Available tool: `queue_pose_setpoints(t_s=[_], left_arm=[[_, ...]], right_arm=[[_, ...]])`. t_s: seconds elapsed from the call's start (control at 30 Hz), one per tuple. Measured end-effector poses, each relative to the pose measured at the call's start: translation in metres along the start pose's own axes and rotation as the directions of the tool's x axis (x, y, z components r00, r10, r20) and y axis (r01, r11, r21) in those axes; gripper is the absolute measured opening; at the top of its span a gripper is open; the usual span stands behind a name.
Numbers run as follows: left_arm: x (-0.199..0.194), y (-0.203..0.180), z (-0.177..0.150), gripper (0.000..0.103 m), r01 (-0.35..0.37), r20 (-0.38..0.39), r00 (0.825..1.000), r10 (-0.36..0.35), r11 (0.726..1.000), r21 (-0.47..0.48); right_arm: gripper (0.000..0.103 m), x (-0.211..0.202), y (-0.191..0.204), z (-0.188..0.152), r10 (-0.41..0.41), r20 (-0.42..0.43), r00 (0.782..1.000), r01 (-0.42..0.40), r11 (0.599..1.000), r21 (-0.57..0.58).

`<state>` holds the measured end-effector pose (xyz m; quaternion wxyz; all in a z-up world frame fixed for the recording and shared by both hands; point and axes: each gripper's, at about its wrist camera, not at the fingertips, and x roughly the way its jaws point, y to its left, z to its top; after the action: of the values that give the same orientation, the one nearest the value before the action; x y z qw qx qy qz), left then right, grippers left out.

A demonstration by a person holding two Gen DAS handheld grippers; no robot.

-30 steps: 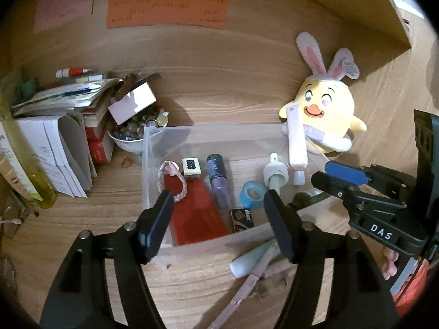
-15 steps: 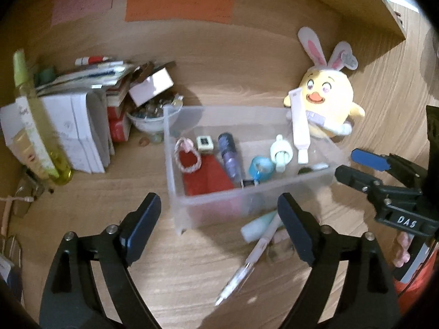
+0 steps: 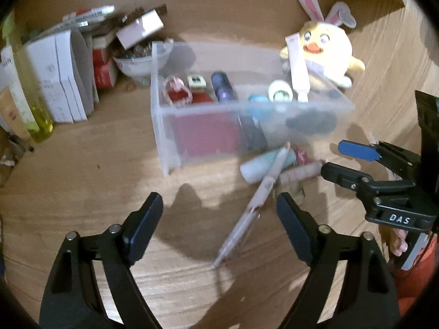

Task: Organize objects
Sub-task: 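Move left tool toward white pen while right tool approaches white-red lipstick tube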

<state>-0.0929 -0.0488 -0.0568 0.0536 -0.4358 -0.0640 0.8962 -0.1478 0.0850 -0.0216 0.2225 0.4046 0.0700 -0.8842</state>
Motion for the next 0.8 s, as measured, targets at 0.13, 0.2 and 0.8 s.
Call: queue_pose_setpoints(t_s=[0.13,0.2,0.8], left_arm=[[0.009,-0.002,-0.007,0.066,0.033,-0.048,0.998,-0.033,0.999,0.007],[0.008,-0.006,-0.008,0.061,0.033,-0.048,0.998,-0.032,0.999,0.024],[-0.012,-0.003,-0.030,0.019,0.017,-0.040,0.999,-0.014,0.998,0.060]], right_arm=[[0.060,0.010,0.002,-0.003,-0.003,-0.030,1.000,0.002,1.000,-0.021],[0.060,0.013,0.004,-0.003,0.000,-0.035,0.999,-0.002,0.999,-0.039],[0.022,0.009,0.021,-0.015,-0.019,-0.061,0.998,0.008,0.984,-0.177]])
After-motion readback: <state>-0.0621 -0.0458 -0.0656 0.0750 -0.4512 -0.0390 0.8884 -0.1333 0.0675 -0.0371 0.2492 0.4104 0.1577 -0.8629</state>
